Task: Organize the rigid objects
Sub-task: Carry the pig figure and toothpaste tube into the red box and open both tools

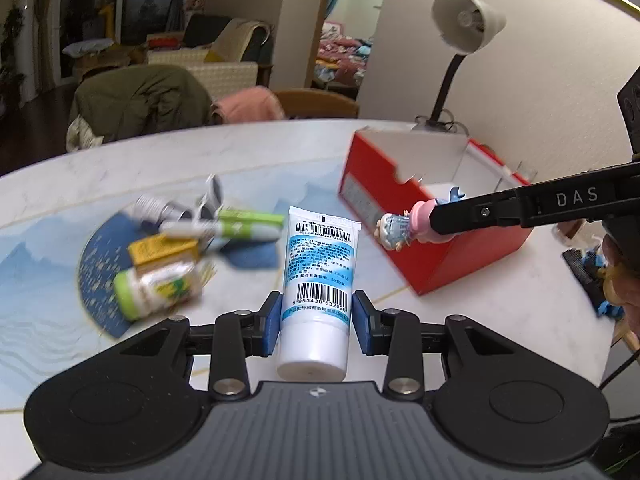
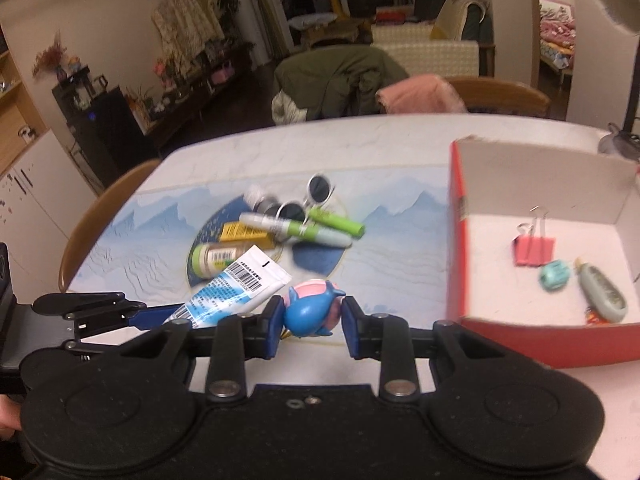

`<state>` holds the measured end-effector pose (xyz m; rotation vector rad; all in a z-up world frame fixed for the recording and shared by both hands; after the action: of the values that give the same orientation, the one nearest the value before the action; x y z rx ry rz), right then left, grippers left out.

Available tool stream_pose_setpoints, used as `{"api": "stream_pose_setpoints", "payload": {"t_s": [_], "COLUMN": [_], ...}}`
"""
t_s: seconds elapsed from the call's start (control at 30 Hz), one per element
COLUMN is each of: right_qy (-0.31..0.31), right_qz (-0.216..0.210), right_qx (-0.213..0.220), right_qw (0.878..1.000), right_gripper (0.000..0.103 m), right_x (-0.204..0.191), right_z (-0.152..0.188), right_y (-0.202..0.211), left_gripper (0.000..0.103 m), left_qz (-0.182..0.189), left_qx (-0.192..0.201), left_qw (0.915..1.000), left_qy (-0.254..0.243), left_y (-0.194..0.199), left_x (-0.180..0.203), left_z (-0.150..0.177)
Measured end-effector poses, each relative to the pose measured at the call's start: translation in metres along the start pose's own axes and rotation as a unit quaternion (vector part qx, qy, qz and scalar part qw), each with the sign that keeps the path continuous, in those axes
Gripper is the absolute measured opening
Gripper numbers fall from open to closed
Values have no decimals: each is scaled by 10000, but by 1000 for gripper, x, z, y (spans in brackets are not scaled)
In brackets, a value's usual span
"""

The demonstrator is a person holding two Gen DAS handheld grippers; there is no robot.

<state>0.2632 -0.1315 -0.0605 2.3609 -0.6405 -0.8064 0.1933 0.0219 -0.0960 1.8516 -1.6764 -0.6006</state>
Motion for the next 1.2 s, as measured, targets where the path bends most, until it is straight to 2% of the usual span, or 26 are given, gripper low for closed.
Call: {"api": "stream_pose_setpoints", "payload": {"t_s": [0.33, 0.6, 0.9, 1.2], "right_qy": [-126, -342, -519, -587], "right_qz": [374, 660, 943, 990], "right_qx": [576, 813, 768, 491], "right_qw": [9976, 9939, 9912, 9921], "right_gripper": [30, 30, 30, 30], "right_x": [57, 116, 187, 239], "right_z": [-23, -31, -34, -39], "right_y": [57, 82, 88, 73], "left_gripper": [36, 36, 36, 36], "left_qz": [194, 257, 306, 266], "left_qx": [149, 138, -131, -519], "left_qw": [9990, 9972, 9952, 9932], "left_qy": [-362, -682, -921, -1008], "left_y": [-6, -27, -64, -115], "left_x": [59, 110, 156, 191], "left_z": [-40, -66, -84, -94]}}
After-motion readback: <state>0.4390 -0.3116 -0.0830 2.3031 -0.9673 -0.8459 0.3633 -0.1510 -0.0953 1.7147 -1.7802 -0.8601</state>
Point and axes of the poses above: each gripper's, at about its wrist camera, not at the fingertips, and y roughly against the way its jaws point, x to its right, z to its underside, the point moved 4 cm from there along -y, roughly the way its jaws point, and after that the axes turned 12 degrees about -z, right-handed, at the moved point
